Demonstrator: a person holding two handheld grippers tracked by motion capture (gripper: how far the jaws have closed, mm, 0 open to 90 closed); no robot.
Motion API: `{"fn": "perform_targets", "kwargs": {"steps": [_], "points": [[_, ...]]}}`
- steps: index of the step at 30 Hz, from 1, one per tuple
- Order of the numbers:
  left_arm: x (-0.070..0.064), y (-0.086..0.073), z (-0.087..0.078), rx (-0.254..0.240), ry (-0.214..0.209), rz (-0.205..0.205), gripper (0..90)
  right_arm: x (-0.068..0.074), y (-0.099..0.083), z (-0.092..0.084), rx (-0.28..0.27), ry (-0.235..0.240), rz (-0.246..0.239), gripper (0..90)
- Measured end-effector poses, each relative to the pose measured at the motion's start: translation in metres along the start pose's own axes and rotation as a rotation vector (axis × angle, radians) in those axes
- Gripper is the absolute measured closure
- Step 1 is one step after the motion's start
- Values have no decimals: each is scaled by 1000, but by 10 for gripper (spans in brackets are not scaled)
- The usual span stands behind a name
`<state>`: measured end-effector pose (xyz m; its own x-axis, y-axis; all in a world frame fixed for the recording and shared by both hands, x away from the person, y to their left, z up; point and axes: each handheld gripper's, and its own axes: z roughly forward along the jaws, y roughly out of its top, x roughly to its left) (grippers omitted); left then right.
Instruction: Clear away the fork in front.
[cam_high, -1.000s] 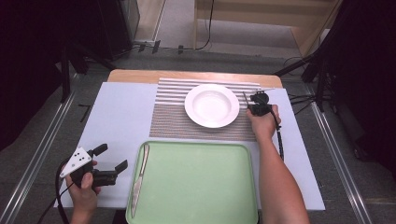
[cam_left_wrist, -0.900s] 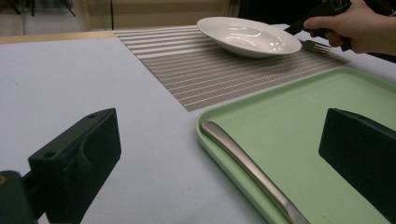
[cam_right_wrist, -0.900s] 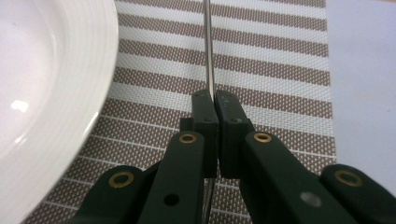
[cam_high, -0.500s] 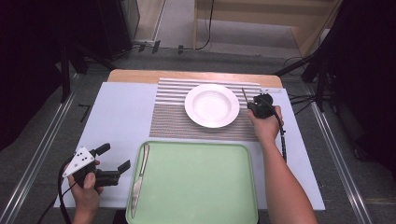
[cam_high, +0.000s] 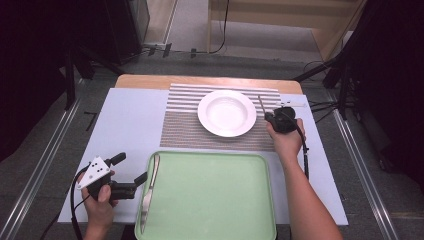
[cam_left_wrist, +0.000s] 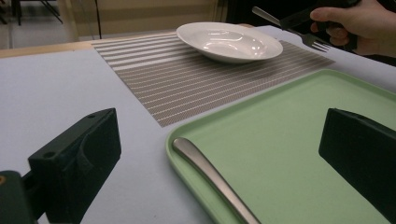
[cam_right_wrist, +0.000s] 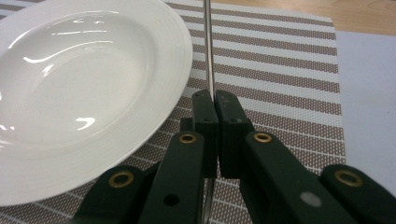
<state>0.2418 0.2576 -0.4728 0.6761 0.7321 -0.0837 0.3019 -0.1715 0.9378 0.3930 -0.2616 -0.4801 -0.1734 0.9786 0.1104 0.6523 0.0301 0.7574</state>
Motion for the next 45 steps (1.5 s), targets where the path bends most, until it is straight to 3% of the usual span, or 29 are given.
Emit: {"fn": "perform_targets", "kwargs": {"steps": [3, 15, 24, 45], "points": [[-3, 2, 4, 10, 2, 5, 0, 2, -5, -5, -13, 14, 6, 864], [-17, 10, 23, 14, -64, 20, 0, 8, -23, -27, -83, 57, 3, 863], [-22, 16, 35, 9, -81, 30, 0, 10, -34, -36, -109, 90, -5, 863], [-39, 36, 71, 14, -181, 41, 0, 34, -59, -59, -163, 164, -45, 863]]}}
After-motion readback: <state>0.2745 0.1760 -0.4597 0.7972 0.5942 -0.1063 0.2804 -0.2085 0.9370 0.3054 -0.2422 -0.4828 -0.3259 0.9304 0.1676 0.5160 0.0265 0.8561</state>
